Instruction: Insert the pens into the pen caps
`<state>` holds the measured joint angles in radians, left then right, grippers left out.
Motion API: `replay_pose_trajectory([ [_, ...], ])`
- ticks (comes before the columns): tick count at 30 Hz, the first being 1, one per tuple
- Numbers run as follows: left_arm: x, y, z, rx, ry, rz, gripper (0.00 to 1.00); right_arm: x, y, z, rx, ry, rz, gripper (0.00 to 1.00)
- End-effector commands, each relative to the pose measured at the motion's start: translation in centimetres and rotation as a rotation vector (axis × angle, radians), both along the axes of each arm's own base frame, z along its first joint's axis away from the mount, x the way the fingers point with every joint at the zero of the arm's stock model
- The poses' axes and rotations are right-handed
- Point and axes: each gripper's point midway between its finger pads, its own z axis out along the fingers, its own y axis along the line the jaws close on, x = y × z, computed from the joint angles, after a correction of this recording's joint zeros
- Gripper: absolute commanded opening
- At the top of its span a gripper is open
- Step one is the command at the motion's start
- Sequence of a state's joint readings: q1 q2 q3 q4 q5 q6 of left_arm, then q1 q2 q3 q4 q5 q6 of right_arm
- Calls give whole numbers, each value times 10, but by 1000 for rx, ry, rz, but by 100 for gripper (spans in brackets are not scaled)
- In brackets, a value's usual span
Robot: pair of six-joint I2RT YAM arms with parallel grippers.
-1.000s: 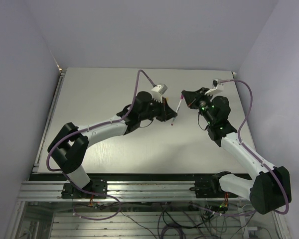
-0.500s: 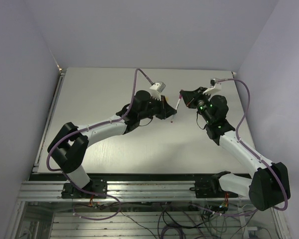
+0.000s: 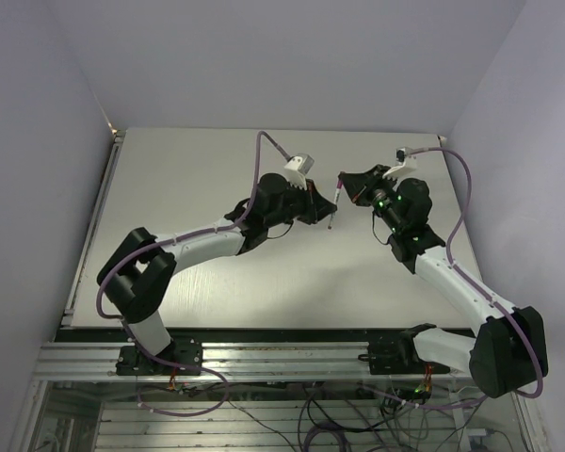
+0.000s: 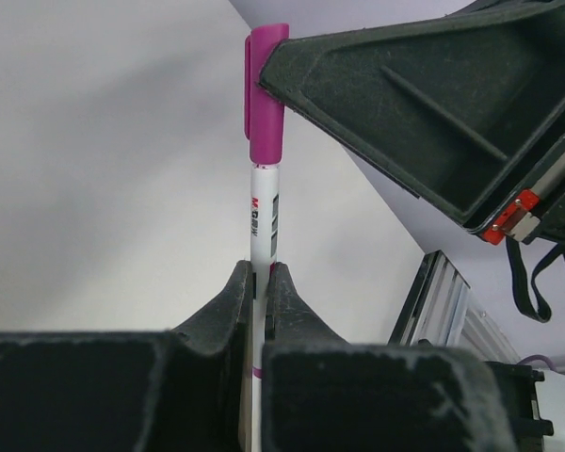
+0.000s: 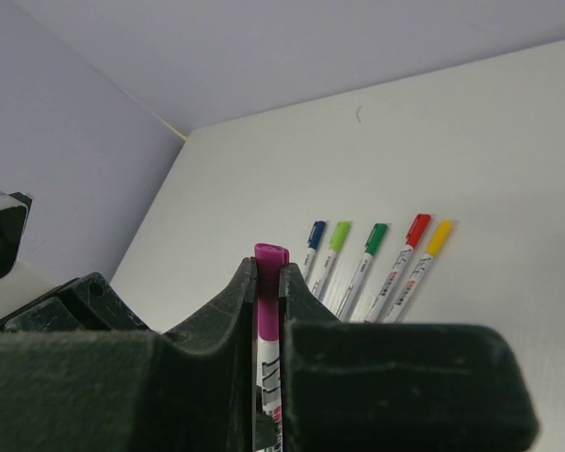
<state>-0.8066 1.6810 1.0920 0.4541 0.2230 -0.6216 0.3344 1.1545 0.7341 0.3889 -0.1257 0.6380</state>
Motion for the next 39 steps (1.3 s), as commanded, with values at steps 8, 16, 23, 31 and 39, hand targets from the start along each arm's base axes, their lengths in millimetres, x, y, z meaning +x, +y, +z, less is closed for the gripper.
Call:
replay_pose_trajectory([
  [8, 47, 4, 62, -124, -146, 122, 7, -21, 6, -59, -161, 213, 92, 0],
  [16, 59, 7, 87, -148, -214, 173, 7, -34, 11, -91, -217, 313, 133, 0],
  [23, 69, 16, 102, -171, -244, 208, 7, -42, 23, -104, -229, 354, 162, 0],
  [31, 66, 24, 77, -99, -227, 206, 7, -16, 24, -78, -192, 289, 89, 0],
  [39, 55, 39, 13, 58, -144, 207, 7, 6, 22, -25, -81, 141, 4, 27],
])
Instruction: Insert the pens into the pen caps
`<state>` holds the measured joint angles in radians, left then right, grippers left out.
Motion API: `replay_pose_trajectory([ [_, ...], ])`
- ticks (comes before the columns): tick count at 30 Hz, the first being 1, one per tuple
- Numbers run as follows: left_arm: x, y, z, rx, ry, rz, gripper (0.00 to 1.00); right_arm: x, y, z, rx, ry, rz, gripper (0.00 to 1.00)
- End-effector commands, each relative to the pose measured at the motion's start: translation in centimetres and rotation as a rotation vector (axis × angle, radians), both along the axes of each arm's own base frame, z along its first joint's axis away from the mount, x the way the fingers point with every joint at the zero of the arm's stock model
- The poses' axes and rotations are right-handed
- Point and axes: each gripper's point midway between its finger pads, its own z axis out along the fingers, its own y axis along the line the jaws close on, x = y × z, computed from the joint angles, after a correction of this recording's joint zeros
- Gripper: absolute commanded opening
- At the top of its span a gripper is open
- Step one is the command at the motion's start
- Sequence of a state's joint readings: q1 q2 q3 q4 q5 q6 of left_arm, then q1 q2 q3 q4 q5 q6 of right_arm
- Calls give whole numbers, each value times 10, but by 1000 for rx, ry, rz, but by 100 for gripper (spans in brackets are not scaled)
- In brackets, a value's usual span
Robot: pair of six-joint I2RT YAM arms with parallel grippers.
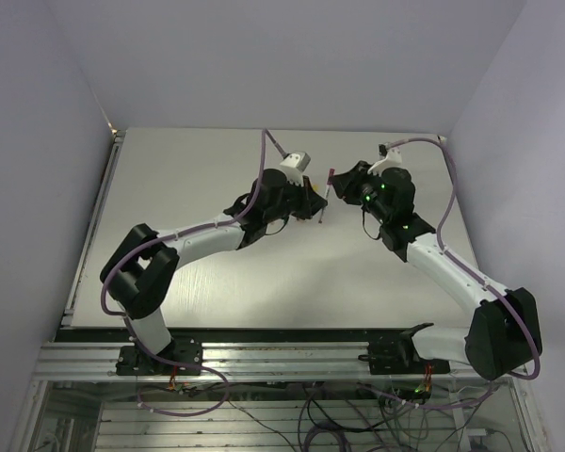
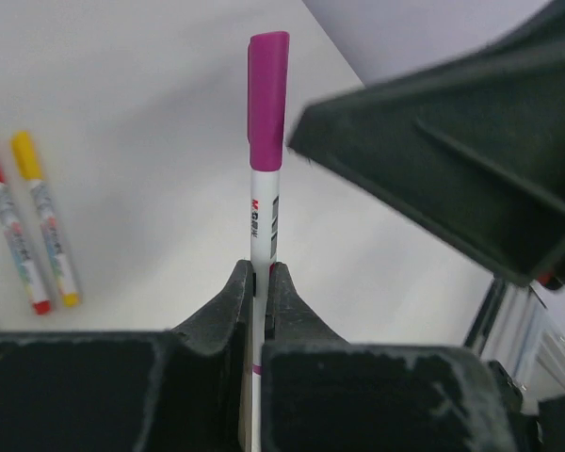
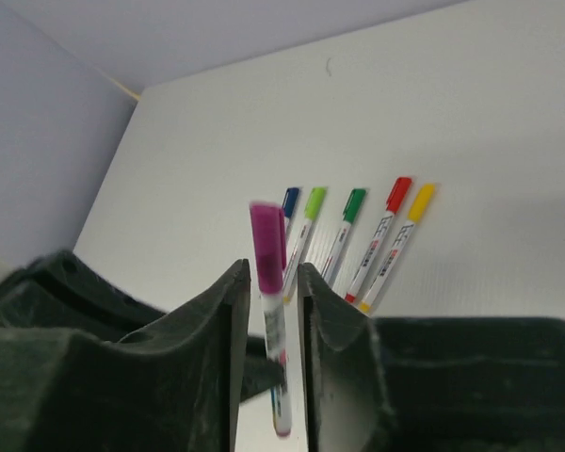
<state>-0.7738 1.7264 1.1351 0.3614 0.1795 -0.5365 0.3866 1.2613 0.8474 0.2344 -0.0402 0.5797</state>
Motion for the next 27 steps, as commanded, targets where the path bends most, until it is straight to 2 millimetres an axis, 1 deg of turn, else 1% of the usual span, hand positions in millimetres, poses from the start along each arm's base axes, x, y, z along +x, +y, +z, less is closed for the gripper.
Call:
replay_pose_trajectory([
  [1, 26, 28, 28, -28, -129, 136, 7, -9, 9, 10, 51, 3, 11, 33],
  [2, 24, 32, 16, 0, -110, 140, 7, -7, 5, 18, 65, -22, -14, 39],
  [5, 17, 44, -17, 77, -57, 155, 7, -5, -9, 43, 87, -84, -91, 50],
  [8, 11, 57, -40, 137, -14, 181, 7, -6, -24, 61, 67, -139, -154, 54],
  [10, 12, 67, -51, 175, 11, 220, 7, -8, -34, 64, 29, -158, -190, 54],
  [12, 17, 79, -58, 215, 41, 273, 7, -9, -44, 58, -7, -144, -231, 54],
  [15, 32, 97, -61, 254, 72, 345, 7, -12, -59, 43, -52, -94, -298, 54],
  [17, 43, 118, -68, 299, 107, 404, 7, -15, -67, 30, -75, -51, -333, 53],
  [20, 61, 149, -77, 355, 156, 487, 7, -19, -76, 19, -97, -10, -376, 53],
  [22, 71, 166, -84, 377, 179, 515, 7, -22, -82, 14, -110, 13, -402, 53],
  [24, 80, 179, -89, 385, 191, 533, 7, -24, -86, 10, -121, 25, -419, 53],
  [27, 92, 191, -98, 380, 204, 553, 7, -27, -89, 5, -129, 39, -430, 52],
])
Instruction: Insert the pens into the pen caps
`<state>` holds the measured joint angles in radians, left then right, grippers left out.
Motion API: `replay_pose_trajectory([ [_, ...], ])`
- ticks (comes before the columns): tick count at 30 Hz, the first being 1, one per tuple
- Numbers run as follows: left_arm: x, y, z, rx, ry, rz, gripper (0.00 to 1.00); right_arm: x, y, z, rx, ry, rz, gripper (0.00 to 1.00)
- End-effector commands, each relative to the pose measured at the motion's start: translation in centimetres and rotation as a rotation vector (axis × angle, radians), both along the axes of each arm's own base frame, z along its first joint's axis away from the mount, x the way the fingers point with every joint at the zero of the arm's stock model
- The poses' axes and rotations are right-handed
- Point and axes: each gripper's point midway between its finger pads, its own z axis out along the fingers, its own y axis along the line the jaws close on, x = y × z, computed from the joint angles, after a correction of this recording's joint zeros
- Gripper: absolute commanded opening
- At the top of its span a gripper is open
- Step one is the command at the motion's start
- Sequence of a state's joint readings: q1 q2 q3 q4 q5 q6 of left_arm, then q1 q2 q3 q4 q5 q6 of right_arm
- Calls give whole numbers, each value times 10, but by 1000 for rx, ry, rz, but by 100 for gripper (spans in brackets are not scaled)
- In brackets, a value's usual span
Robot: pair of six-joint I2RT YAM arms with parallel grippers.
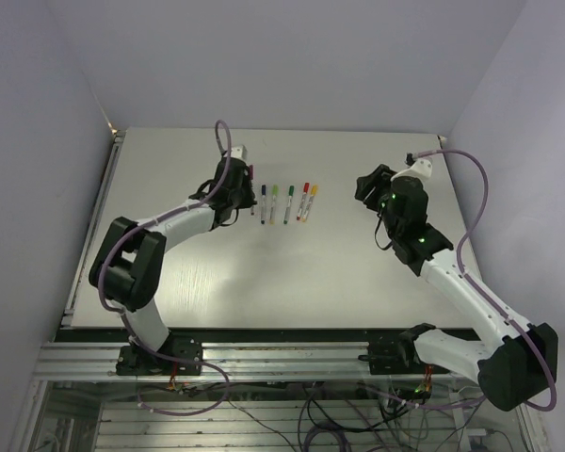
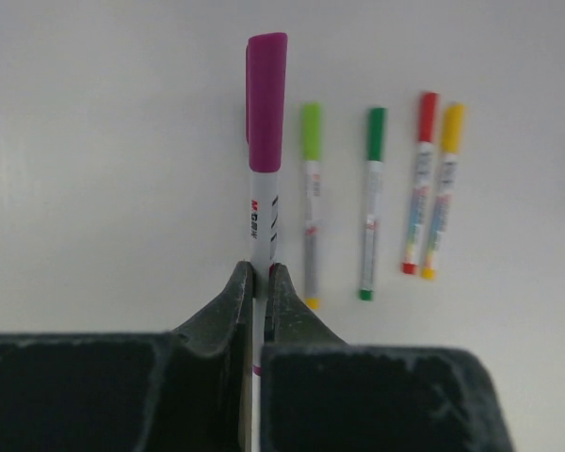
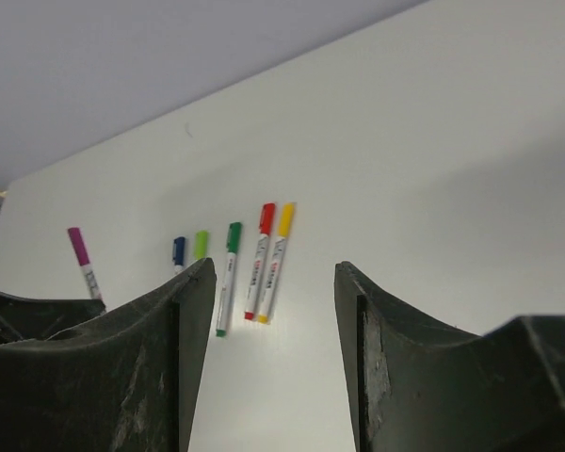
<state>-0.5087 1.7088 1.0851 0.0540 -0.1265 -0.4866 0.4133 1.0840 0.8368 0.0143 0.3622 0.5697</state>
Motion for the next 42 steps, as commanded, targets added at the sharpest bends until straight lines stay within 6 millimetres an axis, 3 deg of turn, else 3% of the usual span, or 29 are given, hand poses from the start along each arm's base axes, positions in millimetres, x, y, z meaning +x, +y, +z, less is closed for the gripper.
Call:
replay_pose_trajectory([
  [1, 13, 20, -21, 40, 46, 37, 7, -7, -16, -9, -22, 33, -67, 52],
  [11, 26, 11, -61, 30, 122, 14, 7, -8, -15, -13, -25, 55, -63, 52],
  [20, 35, 14, -80, 79, 162, 34, 7, -9, -15, -17, -28, 66, -62, 52],
  [29, 30, 21, -95, 100, 223, 84, 11, -11, -15, -21, -22, 73, -62, 52],
  [37, 28, 25, -94, 103, 225, 109, 32, -12, -12, -25, -10, 82, -48, 51],
  [42, 31, 23, -81, 86, 202, 107, 47, -11, -11, -22, -6, 75, -43, 51],
])
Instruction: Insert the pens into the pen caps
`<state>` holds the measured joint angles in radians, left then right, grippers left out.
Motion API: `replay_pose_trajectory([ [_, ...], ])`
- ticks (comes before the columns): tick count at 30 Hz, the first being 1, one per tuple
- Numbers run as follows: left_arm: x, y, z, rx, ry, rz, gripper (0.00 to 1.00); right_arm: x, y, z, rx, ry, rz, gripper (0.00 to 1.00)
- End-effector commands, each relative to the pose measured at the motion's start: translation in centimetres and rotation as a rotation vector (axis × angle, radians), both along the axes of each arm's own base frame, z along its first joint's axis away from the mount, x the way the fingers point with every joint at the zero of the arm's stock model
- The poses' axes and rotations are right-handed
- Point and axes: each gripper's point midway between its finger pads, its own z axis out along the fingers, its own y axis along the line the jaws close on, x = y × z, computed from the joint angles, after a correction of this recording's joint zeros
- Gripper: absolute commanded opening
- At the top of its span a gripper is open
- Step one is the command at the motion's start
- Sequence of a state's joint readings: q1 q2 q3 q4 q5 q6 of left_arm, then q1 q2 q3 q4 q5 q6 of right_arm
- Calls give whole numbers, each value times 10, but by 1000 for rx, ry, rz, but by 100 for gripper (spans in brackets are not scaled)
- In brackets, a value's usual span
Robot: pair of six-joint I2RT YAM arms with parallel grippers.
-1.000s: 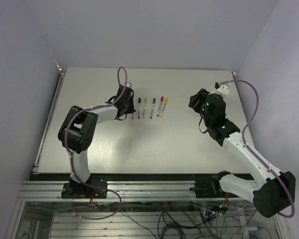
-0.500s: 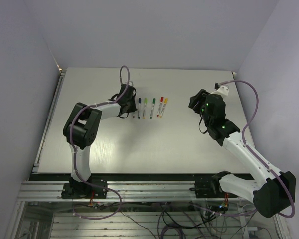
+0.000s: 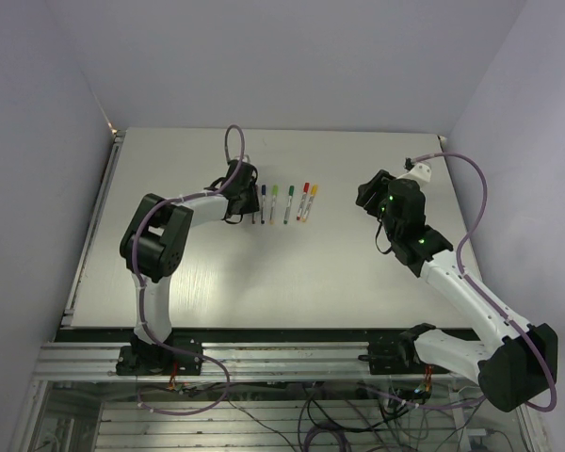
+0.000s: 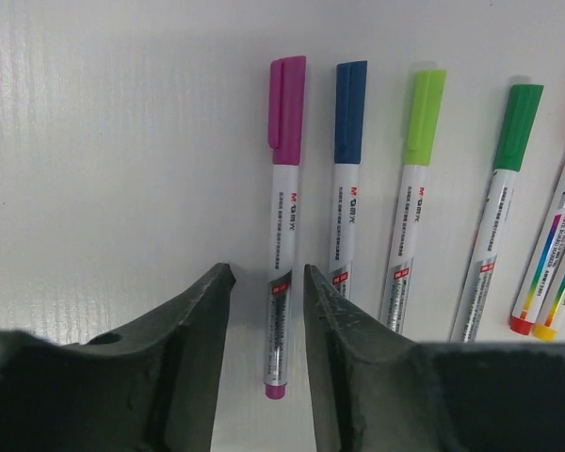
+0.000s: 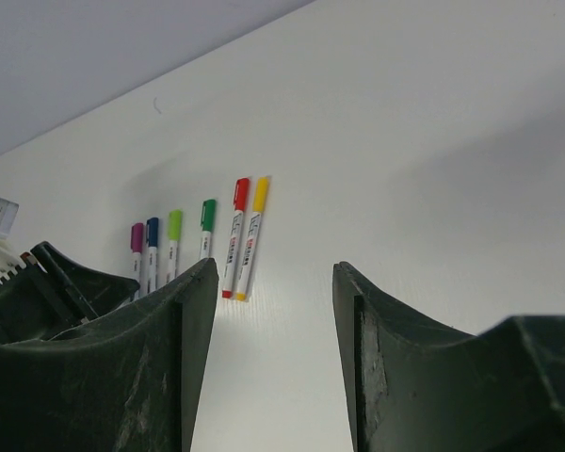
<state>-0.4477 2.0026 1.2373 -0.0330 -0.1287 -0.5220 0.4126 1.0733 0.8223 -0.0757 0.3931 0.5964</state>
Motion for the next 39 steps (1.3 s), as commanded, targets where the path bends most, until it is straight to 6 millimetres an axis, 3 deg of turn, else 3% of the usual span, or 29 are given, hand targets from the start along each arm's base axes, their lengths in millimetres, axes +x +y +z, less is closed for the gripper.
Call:
replay_pose_trajectory([
  [1, 5, 5, 17, 8, -22, 26, 48, -1, -1, 2, 13, -10, -5, 51],
  [11, 12, 14, 79, 14, -133, 59, 49, 2, -1, 11, -7, -33, 3, 51],
  [18, 0, 30, 117, 17, -200, 85, 46, 2, -21, 11, -40, -35, -47, 48],
  [25, -21, 57, 151, -12, -287, 99, 47, 2, -79, -7, 68, -2, -156, 47],
  [32, -50, 126, 179, -33, -351, 258, 46, -22, -155, -35, 162, 60, -379, 49],
  [35, -65, 150, 190, -7, -369, 316, 47, -34, -167, -41, 166, 75, -437, 51],
  [39, -84, 162, 196, 25, -370, 331, 47, -49, -174, -52, 123, 146, -481, 57],
])
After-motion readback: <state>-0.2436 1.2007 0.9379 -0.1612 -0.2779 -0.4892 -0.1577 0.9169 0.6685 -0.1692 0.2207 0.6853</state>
